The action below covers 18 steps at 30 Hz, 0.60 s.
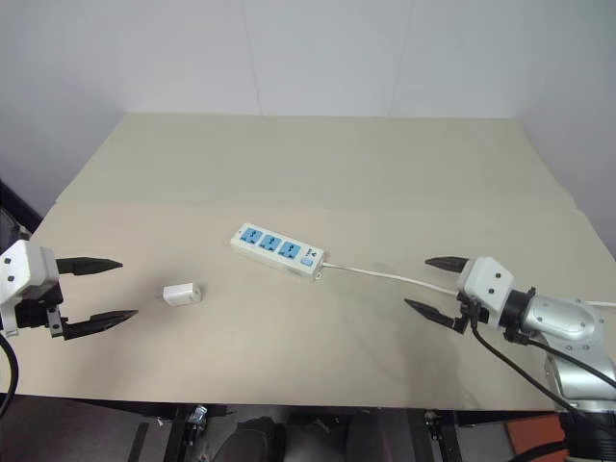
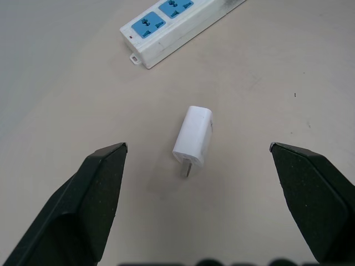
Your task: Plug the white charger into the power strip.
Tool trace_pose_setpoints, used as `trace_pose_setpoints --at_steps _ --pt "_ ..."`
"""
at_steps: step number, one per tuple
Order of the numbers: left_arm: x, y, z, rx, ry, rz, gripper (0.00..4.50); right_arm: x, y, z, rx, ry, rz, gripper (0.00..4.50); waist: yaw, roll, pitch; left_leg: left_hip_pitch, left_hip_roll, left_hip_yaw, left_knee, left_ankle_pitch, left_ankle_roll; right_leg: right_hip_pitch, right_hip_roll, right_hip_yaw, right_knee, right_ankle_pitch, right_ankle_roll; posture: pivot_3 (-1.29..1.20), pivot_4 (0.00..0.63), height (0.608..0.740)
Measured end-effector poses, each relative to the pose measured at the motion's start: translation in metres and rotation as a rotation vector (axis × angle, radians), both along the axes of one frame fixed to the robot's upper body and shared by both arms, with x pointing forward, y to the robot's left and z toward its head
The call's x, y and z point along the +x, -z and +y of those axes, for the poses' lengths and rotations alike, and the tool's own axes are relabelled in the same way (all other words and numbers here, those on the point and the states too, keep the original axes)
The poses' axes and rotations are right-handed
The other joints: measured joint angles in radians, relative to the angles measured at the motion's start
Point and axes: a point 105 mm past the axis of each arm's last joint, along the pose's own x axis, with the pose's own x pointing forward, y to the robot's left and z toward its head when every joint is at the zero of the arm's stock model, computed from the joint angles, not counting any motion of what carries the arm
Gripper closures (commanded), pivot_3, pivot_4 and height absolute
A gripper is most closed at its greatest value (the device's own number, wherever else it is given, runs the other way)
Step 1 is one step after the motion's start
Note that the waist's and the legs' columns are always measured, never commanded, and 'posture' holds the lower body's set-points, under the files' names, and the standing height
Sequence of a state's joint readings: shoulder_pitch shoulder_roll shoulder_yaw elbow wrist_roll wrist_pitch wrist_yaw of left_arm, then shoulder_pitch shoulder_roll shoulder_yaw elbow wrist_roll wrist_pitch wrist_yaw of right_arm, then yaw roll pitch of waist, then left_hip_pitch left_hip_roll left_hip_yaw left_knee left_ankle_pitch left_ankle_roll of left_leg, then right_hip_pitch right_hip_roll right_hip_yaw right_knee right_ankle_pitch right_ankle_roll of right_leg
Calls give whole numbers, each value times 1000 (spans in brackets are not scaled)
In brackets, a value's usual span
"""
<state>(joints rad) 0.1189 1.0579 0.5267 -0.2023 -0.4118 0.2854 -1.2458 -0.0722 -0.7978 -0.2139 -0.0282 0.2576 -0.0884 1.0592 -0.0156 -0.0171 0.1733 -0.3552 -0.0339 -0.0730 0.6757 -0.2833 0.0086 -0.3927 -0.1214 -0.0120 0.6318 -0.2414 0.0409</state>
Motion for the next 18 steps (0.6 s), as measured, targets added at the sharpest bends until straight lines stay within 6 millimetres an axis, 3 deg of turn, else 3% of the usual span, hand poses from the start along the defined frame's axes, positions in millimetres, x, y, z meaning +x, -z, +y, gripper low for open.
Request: trace_pose_setpoints --at_steps 18 --pt "3 0 -4 -3 17 0 0 -3 0 2 -11 -9 2 18 0 0 0 0 0 0 0 0 0 0 0 0 0 0 0 0 150 740"
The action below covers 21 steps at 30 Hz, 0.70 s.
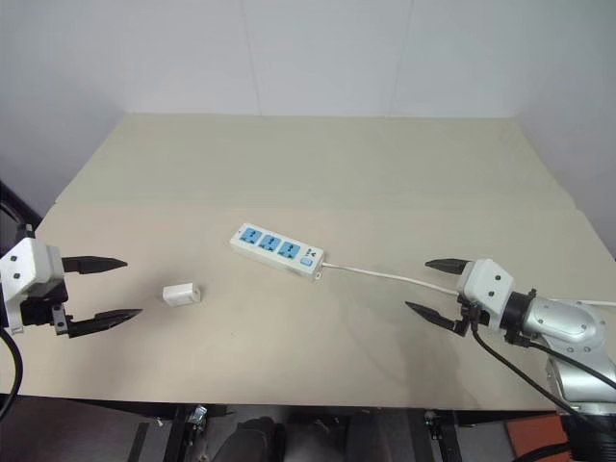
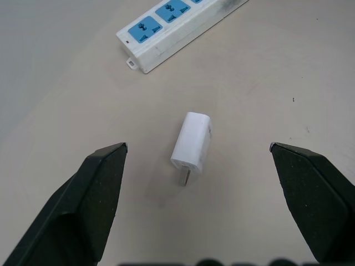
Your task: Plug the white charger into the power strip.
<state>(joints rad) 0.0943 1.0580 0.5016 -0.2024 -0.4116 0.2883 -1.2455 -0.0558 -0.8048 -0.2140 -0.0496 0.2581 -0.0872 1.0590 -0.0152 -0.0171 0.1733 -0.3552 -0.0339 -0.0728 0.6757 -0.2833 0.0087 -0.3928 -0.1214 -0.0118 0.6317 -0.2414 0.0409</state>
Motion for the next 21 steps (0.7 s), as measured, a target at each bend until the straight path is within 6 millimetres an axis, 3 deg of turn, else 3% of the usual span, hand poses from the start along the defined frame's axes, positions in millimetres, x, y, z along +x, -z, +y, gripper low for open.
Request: trace_pose_setpoints --at_steps 6,9,21 --pt "0 0 0 0 1 1 0 0 -2 1 28 -8 11 18 -1 0 0 0 0 0 0 0 0 0 0 0 0 0 0 0 150 740" --pt "0 0 -1 -2 -1 5 0 7 -8 11 67 -37 7 18 -6 0 0 1 0 0 0 0 0 0 1 1 0 1 -1 0 150 740" --pt "5 -1 -11 -2 34 -5 0 56 4 105 350 -246 110 18 -5 0 1 -8 8 2 0 1 -2 -13 9 3 1 4 -6 0 150 740"
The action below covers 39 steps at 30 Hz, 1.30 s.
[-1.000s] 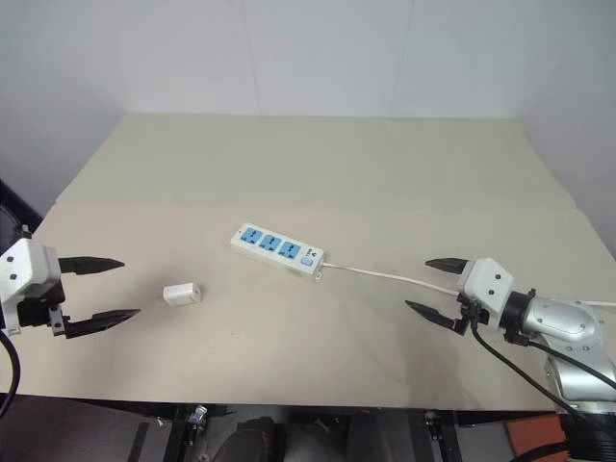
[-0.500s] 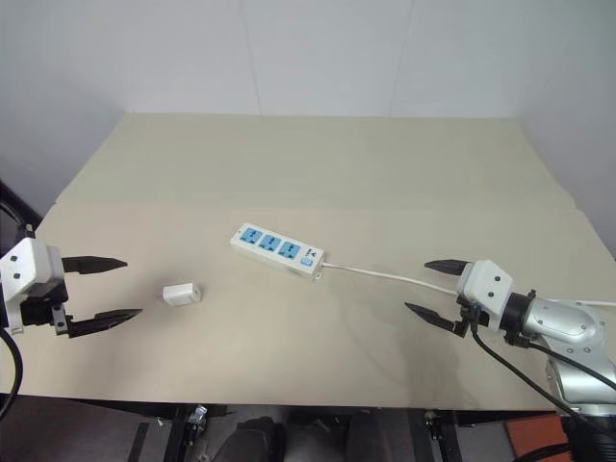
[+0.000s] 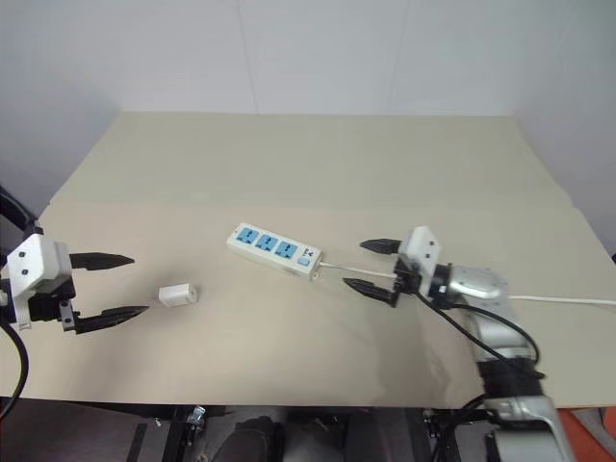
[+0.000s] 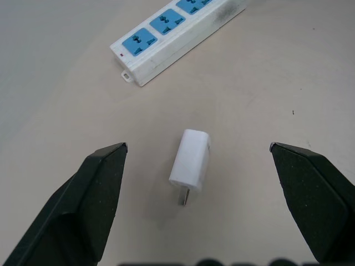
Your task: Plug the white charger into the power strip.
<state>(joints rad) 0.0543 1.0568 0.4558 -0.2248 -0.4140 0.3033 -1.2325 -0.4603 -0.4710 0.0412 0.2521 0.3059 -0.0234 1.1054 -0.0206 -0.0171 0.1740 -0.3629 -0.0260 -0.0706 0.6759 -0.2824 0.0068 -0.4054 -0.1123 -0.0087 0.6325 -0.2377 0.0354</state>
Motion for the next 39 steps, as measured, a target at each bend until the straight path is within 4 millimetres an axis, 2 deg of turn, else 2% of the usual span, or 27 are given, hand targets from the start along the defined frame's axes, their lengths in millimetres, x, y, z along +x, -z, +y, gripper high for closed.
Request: trace_pose_setpoints --at_steps 7,10,13,20,26,39 --pt "8 -5 -14 -13 50 -25 0 20 3 42 86 -40 6 18 -2 0 0 -5 1 1 0 2 -3 -5 1 0 0 1 -2 0 150 740" --pt "11 -4 -19 -18 65 -25 0 27 6 53 99 -34 17 18 -4 0 0 -7 1 2 0 2 -3 -10 2 2 2 1 -2 0 150 740" --pt "12 0 -22 -25 74 -15 0 29 11 58 93 -28 28 18 -6 0 0 -10 1 5 0 3 -4 -17 2 6 13 2 -1 0 150 740" --pt "14 -1 -24 -25 82 -22 0 32 26 65 71 -2 47 18 -25 0 0 -7 2 12 0 2 -4 -18 3 12 15 2 -1 0 150 740" --pt "13 -1 -24 -25 83 -21 0 33 30 64 64 10 52 18 -29 0 0 -6 5 17 0 2 -3 -19 6 17 15 2 -1 0 150 740" --pt "11 6 -22 -32 75 -7 0 34 32 83 58 -29 55 18 -28 0 0 -6 5 18 0 2 -3 -20 6 18 15 2 -2 0 150 740"
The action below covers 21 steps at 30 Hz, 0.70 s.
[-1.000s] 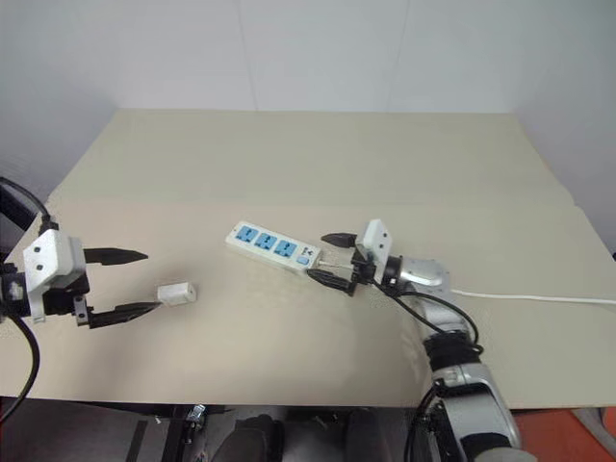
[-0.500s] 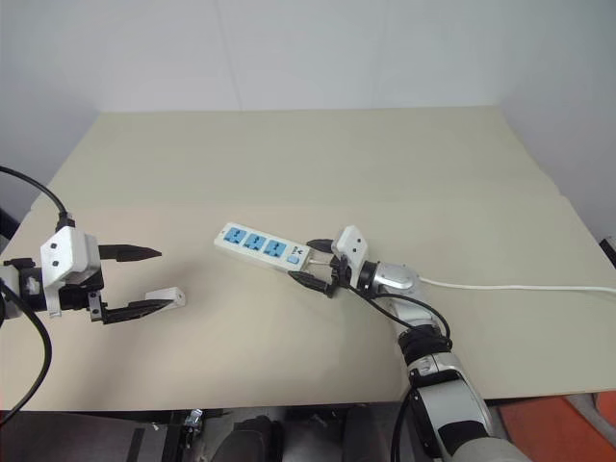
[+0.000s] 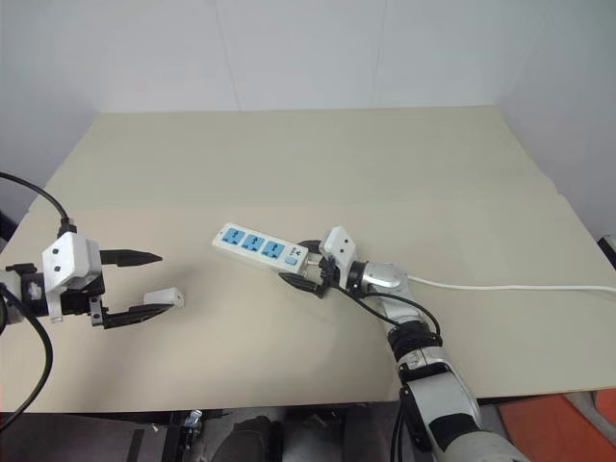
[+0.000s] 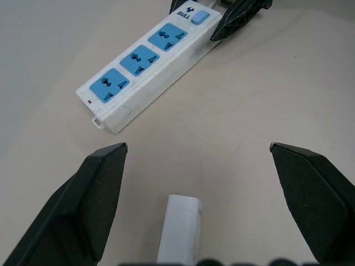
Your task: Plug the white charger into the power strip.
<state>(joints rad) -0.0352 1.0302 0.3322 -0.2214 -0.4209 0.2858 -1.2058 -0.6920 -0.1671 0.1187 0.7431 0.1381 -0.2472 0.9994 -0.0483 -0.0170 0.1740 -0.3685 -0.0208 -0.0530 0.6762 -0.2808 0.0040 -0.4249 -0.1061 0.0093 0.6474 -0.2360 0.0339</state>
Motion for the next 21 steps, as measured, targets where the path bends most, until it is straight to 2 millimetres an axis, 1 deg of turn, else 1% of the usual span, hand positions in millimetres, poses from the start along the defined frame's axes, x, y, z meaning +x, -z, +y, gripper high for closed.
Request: trace_pose_setpoints --at_steps 4,15,18,19,20,21 --pt "0 1 0 -3 -5 0 0 0 4 0 -5 1 11 18 -1 0 0 0 0 0 0 0 0 0 0 0 0 0 0 0 150 740" --pt "-1 3 1 -4 -14 3 0 2 5 5 -4 11 11 18 -7 0 0 1 0 0 0 0 0 0 0 1 0 0 0 0 150 740" --pt "-1 4 1 -5 -16 7 0 2 5 6 -2 9 13 589 -10 0 0 1 0 0 0 0 0 0 0 1 0 0 0 0 150 740" --pt "-1 4 1 -6 -16 7 0 2 5 6 -1 8 15 928 -11 -1 0 1 0 0 0 0 0 0 0 1 0 0 0 0 150 740" --pt "-1 5 1 -7 -16 7 0 2 5 7 -1 5 15 1092 -12 -1 0 1 0 0 0 0 0 0 0 1 0 0 0 0 150 740" --pt "-1 5 1 -7 -16 7 0 2 5 7 0 4 15 1087 -13 -1 0 1 0 0 0 0 0 0 0 1 0 0 0 0 150 740"
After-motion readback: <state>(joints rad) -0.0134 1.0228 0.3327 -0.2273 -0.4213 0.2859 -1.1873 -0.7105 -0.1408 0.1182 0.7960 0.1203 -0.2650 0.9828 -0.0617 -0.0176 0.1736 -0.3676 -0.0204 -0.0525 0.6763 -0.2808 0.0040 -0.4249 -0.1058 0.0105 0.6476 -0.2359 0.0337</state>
